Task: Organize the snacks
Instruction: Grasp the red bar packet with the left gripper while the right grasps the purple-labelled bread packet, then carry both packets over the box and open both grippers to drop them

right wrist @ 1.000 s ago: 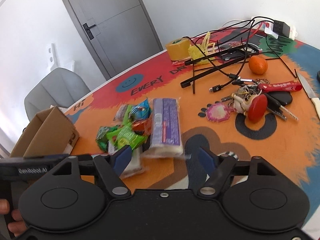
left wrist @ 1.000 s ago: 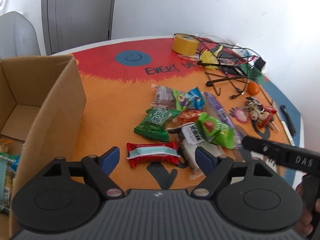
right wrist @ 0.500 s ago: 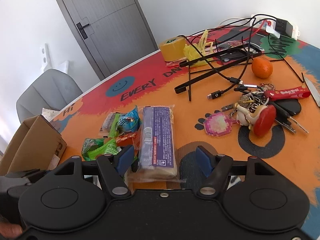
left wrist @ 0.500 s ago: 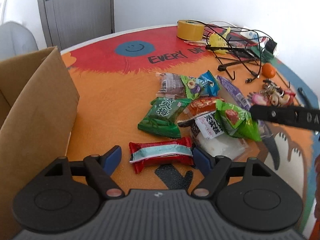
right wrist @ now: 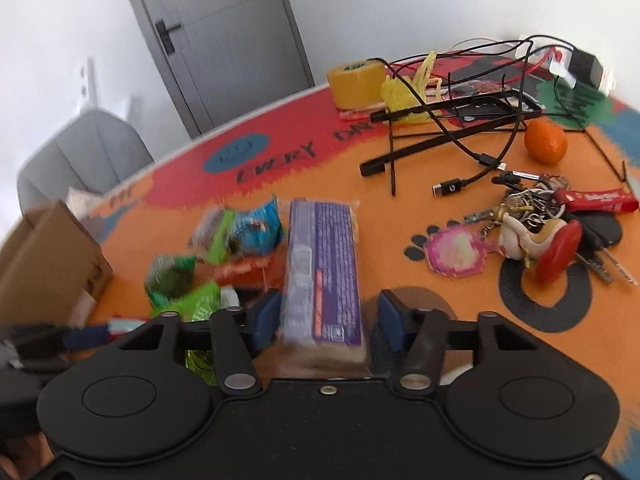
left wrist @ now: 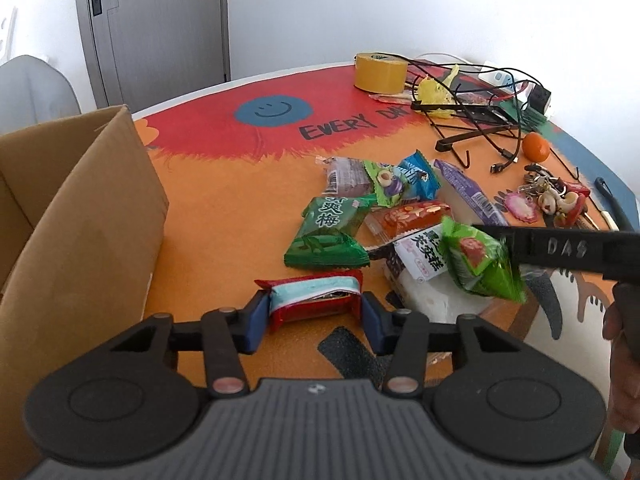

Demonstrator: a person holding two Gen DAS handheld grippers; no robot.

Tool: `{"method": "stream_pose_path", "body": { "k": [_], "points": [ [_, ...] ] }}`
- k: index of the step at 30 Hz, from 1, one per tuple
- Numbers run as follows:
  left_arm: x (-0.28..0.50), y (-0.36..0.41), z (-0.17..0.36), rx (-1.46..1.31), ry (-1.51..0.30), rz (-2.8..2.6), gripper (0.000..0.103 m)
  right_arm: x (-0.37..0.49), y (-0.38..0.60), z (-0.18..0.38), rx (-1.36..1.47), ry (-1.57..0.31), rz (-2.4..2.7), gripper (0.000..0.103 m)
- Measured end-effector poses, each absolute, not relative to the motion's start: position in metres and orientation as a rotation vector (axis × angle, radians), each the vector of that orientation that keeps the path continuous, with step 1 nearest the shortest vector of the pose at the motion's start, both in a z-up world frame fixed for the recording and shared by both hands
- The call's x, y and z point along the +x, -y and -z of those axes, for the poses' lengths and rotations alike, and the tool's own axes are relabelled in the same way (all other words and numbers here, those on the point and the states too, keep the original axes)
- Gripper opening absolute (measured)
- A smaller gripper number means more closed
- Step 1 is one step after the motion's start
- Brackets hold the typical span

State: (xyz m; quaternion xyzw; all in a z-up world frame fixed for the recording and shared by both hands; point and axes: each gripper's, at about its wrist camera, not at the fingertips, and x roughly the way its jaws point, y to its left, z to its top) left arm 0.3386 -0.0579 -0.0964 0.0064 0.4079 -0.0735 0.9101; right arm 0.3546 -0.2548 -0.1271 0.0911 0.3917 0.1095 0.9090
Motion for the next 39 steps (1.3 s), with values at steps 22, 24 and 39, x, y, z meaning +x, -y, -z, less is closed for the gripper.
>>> {"method": "stream_pose_path", "body": {
  "k": [22,24,39],
  "points": [
    [0.296,0.061,0.078,-0.02,-0.791,0.198,0.048,0.291,0.287,0.116,0.27,-0.791,-0.195,0.032],
    [0.292,0.061,0.075,-0.027,-0.784,0.204,0.048,0.286,0.29,0.113,0.282,-0.779,-0.202,0.031],
    [0.276,0.047,0.032,-0.043,-0.676,0.212,0.048,0.275,0.285,0.082,0.314,-0.673,-0.232,0.028]
  ]
}}
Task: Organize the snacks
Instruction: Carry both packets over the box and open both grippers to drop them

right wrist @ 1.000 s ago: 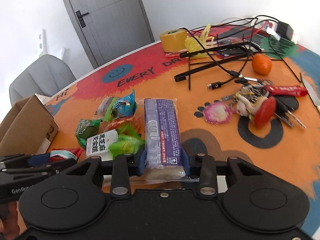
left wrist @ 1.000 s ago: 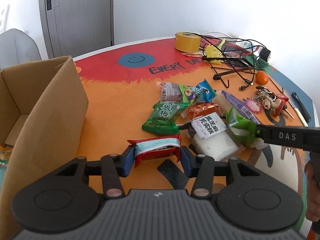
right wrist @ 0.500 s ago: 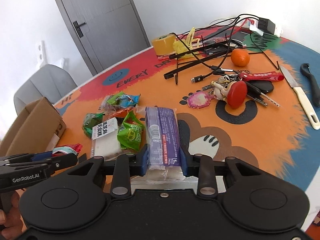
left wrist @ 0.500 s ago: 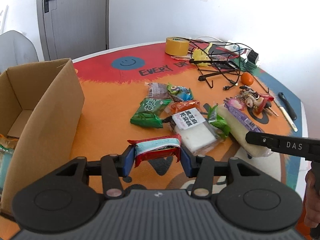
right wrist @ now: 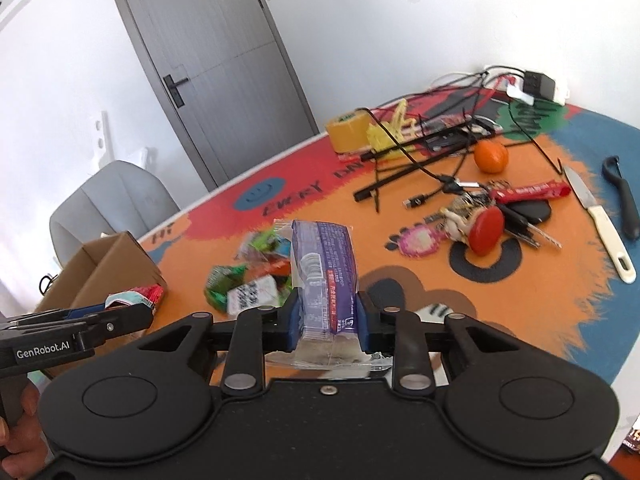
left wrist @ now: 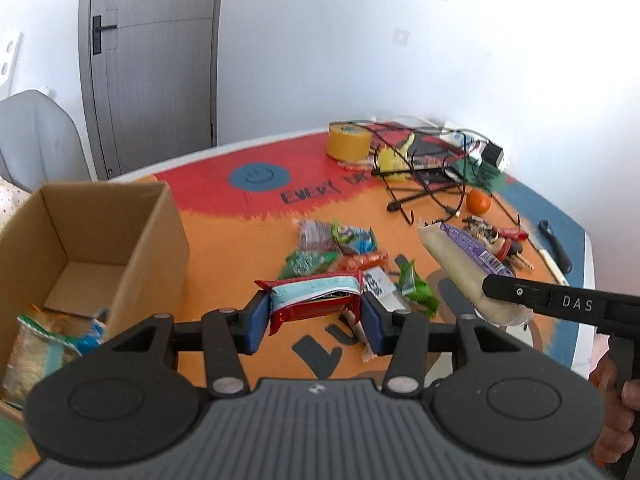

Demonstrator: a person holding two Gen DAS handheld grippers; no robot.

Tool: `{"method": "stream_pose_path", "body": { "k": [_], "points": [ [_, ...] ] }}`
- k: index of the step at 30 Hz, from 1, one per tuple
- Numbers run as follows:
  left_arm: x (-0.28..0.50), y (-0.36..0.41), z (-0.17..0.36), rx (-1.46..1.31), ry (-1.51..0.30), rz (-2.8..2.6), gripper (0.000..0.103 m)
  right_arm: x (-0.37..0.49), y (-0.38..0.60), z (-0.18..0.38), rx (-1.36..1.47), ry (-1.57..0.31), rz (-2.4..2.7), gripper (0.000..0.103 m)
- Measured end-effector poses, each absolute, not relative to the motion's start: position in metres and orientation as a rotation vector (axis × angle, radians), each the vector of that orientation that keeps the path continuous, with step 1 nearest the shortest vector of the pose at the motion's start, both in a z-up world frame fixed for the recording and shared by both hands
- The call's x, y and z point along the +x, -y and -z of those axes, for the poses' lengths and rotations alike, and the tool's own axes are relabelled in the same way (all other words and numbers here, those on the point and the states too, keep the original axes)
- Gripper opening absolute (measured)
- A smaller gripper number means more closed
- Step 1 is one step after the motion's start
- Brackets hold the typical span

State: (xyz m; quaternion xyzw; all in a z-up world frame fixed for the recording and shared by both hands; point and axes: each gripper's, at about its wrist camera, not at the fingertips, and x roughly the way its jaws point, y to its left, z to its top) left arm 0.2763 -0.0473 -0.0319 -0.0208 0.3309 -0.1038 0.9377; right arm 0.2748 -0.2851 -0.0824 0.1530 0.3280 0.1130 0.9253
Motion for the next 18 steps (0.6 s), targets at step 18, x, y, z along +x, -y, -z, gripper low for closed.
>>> {"method": "stream_pose_path", "body": {
  "k": [18],
  "points": [
    [0.271,-0.014,0.003,-0.081,-0.606,0.13,0.048,0.287,0.21,0.044,0.258,-0.618,-0.341,0.028]
  ]
}}
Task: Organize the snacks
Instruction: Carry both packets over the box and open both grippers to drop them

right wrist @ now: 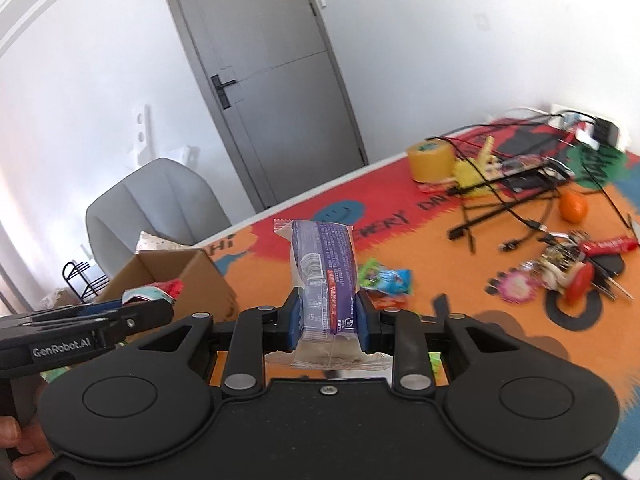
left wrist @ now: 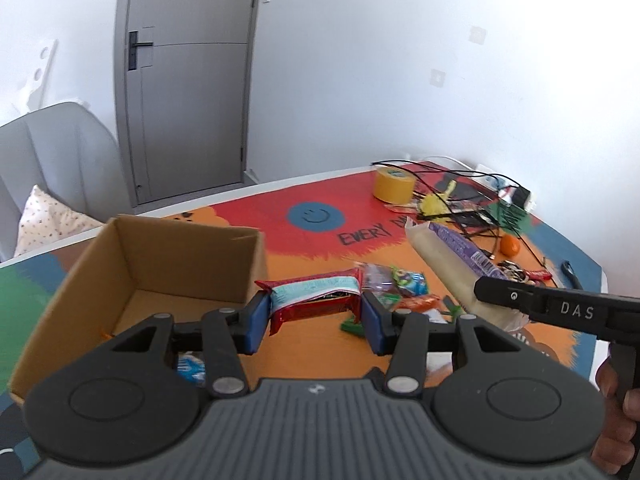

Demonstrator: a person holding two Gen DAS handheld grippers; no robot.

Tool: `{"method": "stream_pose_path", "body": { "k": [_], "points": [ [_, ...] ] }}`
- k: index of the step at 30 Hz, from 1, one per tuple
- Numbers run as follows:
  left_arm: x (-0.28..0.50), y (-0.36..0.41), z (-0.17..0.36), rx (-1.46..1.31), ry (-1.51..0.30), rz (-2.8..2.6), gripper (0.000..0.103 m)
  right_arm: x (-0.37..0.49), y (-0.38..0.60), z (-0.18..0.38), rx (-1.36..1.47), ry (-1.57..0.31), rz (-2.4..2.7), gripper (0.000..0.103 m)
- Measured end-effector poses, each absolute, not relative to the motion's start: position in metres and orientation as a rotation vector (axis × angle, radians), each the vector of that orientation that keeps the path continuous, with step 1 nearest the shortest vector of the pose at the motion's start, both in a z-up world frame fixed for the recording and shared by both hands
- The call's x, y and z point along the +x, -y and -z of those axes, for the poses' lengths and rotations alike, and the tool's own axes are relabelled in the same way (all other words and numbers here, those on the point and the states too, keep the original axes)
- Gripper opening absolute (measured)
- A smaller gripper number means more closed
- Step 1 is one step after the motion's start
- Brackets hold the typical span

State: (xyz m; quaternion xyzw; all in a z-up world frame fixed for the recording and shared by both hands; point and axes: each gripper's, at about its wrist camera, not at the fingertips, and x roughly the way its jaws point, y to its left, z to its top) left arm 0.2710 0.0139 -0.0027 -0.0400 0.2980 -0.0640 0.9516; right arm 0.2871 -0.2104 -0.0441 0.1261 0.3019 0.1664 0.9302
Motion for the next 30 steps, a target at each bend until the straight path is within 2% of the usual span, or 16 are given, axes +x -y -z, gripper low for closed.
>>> {"method": "stream_pose_path", "body": {
  "k": [23,26,28,30],
  "points": [
    [0.268,-0.119,0.001,-0.182,-0.603,-0.029,0.049,0.304,0.094,0.025,0.206,-0.621,-0.485,0.028],
    [0.272,-0.126,0.004,-0.196,-0.63,-0.035,0.053,0.305,0.084,0.024,0.201,-0.624,-0.493,0.028],
    [0.273,-0.129,0.004,-0.197,-0.626,-0.04,0.06,0.305,0.077,0.023,0.193,-0.627,-0.5,0.028],
    [0.27,-0.131,0.002,-0.211,-0.615,-0.029,0.073,0.307,0.072,0.024,0.191,-0.634,-0.506,0.028]
  ]
}}
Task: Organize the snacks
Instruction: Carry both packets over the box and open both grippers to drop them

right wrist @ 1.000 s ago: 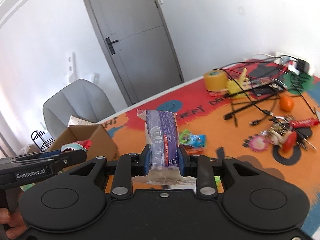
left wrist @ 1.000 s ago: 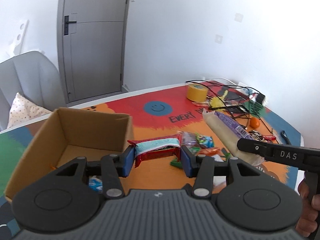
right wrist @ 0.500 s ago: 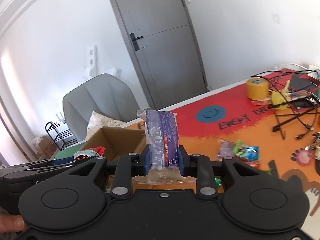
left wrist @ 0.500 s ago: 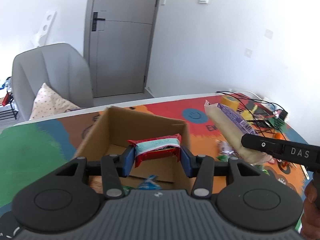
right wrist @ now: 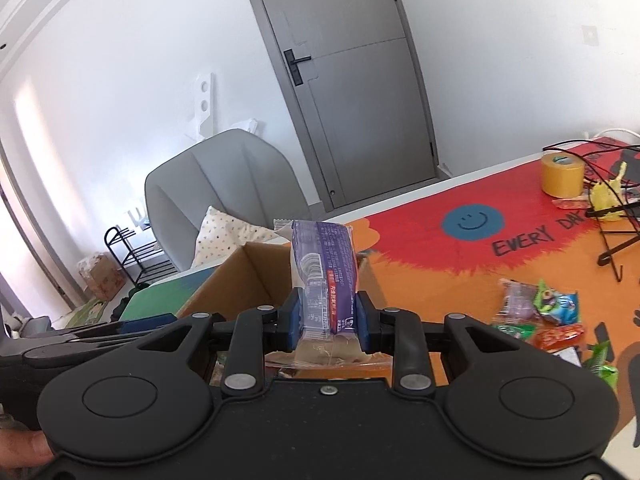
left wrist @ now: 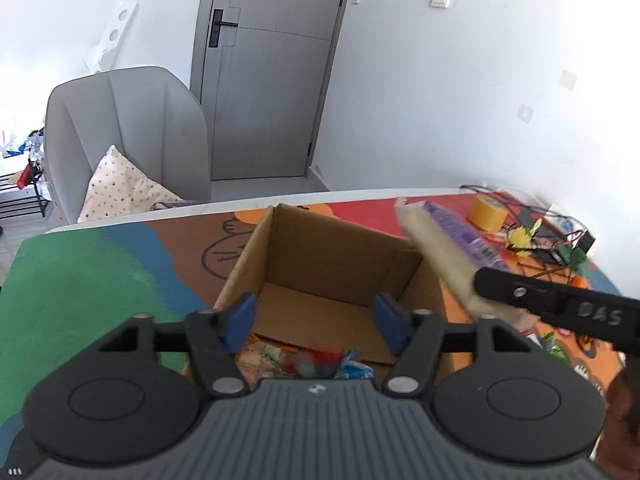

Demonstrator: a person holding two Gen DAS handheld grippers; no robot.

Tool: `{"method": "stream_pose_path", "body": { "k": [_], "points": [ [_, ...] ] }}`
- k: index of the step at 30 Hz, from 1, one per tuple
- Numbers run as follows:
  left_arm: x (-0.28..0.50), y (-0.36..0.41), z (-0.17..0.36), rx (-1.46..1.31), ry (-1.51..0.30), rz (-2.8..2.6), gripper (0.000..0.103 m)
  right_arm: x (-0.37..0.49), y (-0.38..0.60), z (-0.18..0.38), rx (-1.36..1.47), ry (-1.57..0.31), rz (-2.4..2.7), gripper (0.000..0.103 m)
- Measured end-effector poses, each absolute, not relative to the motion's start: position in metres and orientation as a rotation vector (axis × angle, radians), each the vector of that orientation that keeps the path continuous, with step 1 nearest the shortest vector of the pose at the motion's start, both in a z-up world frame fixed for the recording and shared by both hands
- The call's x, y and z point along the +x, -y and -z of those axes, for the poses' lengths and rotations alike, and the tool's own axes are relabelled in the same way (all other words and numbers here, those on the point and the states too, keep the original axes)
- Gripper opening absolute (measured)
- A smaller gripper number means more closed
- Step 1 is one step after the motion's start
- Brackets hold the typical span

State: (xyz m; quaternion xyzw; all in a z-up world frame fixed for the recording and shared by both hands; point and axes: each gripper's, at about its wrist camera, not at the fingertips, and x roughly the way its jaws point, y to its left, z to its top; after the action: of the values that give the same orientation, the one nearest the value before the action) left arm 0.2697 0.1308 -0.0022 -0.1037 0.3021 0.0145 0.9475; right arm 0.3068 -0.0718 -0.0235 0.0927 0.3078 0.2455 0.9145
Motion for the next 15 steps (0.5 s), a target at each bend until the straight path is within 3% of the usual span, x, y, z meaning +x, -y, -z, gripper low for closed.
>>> {"method": "stream_pose_path", "body": {
  "k": [9,10,11,13,15],
  "points": [
    [0.255,-0.144,-0.008,-0.231,-0.585,-0.067,0.077,0.313,0.052,0.021,0.231,-0.629,-0.561,0.031],
    [0.254,-0.145,-0.008,-0.233,-0.583,-0.073,0.078,0.315,0.05,0.02,0.23,-0.631,-0.578,0.035],
    [0.253,-0.146,-0.009,-0.236,-0.582,-0.079,0.079,0.316,0.048,0.02,0.223,-0.643,-0.582,0.049],
    [0.251,-0.146,-0.01,-0.235,-0.584,-0.083,0.082,0.313,0.052,0.018,0.234,-0.642,-0.578,0.062],
    [0.25,-0.143,-0.011,-0.224,-0.587,-0.085,0.086,0.309,0.06,0.016,0.241,-0.639,-0.568,0.063]
  ]
}}
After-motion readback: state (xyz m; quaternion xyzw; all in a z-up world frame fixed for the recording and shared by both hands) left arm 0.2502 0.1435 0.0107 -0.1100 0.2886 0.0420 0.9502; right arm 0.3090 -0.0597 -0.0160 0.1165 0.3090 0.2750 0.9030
